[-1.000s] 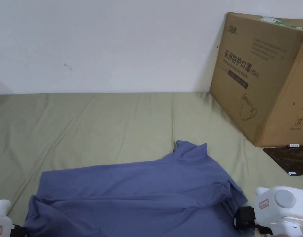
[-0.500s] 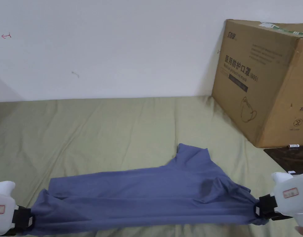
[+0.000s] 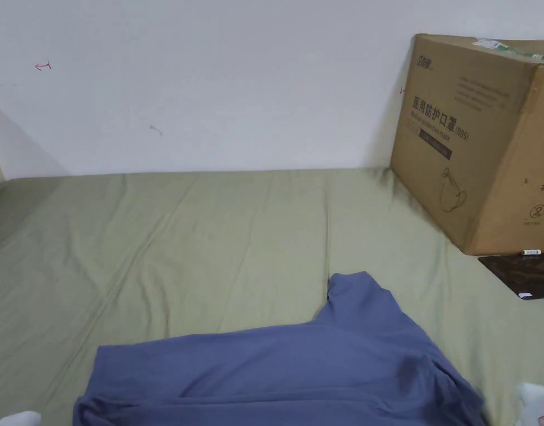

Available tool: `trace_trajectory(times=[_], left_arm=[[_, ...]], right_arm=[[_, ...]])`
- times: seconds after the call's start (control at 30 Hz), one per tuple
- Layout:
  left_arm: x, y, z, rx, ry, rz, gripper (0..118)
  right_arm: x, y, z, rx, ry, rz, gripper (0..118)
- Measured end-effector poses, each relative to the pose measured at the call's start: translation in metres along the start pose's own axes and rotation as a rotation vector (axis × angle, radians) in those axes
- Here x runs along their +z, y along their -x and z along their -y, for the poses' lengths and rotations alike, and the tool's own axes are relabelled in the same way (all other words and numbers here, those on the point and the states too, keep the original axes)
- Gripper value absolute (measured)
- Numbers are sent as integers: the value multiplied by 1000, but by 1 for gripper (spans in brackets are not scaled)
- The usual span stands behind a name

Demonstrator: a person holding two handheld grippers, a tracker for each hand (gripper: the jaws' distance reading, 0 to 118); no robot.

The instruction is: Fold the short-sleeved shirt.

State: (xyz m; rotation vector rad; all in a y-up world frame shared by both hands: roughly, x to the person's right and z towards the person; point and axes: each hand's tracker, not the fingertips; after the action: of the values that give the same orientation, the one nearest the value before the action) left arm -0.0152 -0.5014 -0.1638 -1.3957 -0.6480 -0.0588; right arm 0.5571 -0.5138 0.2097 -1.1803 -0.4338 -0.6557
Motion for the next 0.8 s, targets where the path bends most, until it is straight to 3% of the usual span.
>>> trace_trajectory(times=[0.03,0.07,0.1,0.17,0.3,0.43,0.53,0.63,0.7,0.77,0.8], left_arm=[[2,1,0,-8,6,-26,58],[5,1,0,-14,9,-50,96],[6,4,-1,-21,17,-61,109],[13,6,0,-10,35,-69,107],[36,-20,-5,-40,14,-28,107],[79,-60,-19,-79,-185,14,107],[113,-89,-29,-109,-399,28,104],[131,-110,-31,-164,-641,45,83],[136,-123,-22,-214,-796,28,42],[136,-130,-13,-242,-885,-16,0],[133,-133,-7,-248,-922,-41,0]], right_arm=[[1,4,-2,48,-2,28,45],[4,10,-2,90,-2,66,93],[7,15,-3,122,16,129,105],[14,13,-12,140,30,170,105],[37,23,-28,89,-11,125,105],[80,67,-39,166,-193,74,105],[120,112,-33,215,-430,-18,105],[141,141,-23,233,-667,-160,91],[147,153,-16,232,-801,-256,51],[142,166,-9,232,-866,-281,3],[135,166,-11,210,-904,-240,3]])
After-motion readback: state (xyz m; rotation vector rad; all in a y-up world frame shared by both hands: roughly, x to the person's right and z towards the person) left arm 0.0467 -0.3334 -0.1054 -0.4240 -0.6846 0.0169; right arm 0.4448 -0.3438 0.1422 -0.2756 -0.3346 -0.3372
